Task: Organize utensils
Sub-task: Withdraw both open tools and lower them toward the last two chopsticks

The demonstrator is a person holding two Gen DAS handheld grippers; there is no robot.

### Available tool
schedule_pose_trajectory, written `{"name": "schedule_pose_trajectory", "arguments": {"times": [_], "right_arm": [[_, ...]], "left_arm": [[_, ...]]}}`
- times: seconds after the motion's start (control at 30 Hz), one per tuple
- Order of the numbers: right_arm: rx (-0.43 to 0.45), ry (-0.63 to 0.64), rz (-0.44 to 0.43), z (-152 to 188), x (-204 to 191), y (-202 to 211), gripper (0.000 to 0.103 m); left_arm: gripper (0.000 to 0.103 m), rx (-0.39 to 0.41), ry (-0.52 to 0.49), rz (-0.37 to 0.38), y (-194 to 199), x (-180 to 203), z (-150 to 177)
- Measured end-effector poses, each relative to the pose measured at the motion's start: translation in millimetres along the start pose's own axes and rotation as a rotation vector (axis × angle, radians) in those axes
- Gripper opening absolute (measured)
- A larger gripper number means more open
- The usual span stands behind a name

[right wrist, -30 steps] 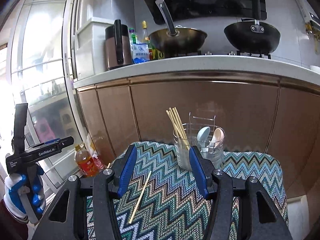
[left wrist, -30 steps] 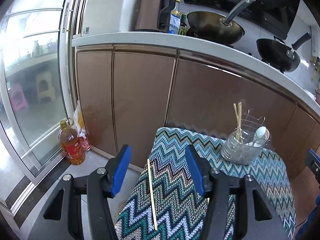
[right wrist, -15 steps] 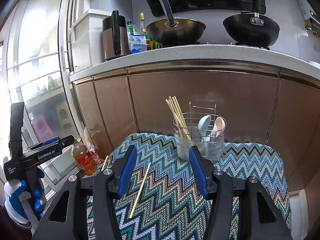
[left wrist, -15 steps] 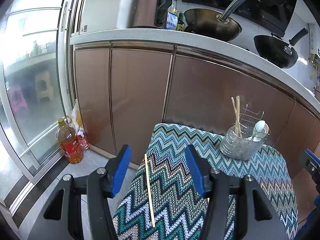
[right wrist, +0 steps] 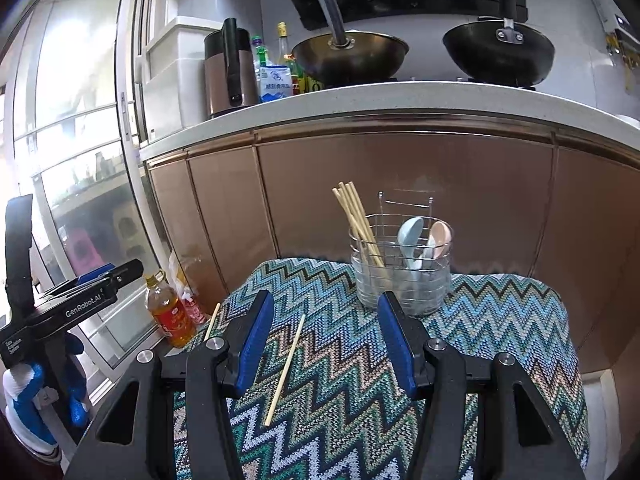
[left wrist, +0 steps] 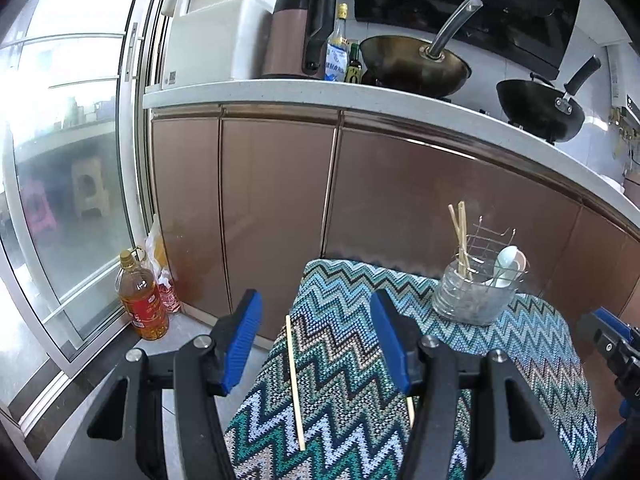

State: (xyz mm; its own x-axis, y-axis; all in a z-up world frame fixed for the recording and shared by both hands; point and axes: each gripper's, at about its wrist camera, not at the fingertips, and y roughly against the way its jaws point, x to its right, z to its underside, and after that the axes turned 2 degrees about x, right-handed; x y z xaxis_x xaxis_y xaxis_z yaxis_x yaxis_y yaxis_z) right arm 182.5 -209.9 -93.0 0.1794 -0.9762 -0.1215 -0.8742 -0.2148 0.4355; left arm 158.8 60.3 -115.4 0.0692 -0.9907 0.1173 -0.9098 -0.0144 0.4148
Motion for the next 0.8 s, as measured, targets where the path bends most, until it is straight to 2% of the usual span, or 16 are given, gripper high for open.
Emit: {"name": "schedule_pose_trajectory", "arguments": {"times": [0.13, 0.3, 0.43, 0.6, 0.8], "right_arm": [[0.012, 0.014, 0.043, 1, 0, 8, 0.054], [0.028, 0.043, 0.108, 5, -3, 21, 0.057], [0.050, 0.056, 0.128, 8, -4, 33, 0.059], [0.078, 0.063, 0.133, 7, -2, 51, 0.060], [0.099, 0.061, 0.146, 5, 1, 63, 0.060]], "left_arm": [[0.054, 0.026, 0.007, 0.003, 11, 5, -1], [0.054, 0.058, -0.046, 0.034, 32, 23, -3], [0.054, 0.083, -0.086, 0.038, 46, 38, -4], [0.054, 0.042, -0.145, 0.038, 52, 52, -5], [0.054, 0.008, -0.166, 0.042, 52, 54, -2]]}}
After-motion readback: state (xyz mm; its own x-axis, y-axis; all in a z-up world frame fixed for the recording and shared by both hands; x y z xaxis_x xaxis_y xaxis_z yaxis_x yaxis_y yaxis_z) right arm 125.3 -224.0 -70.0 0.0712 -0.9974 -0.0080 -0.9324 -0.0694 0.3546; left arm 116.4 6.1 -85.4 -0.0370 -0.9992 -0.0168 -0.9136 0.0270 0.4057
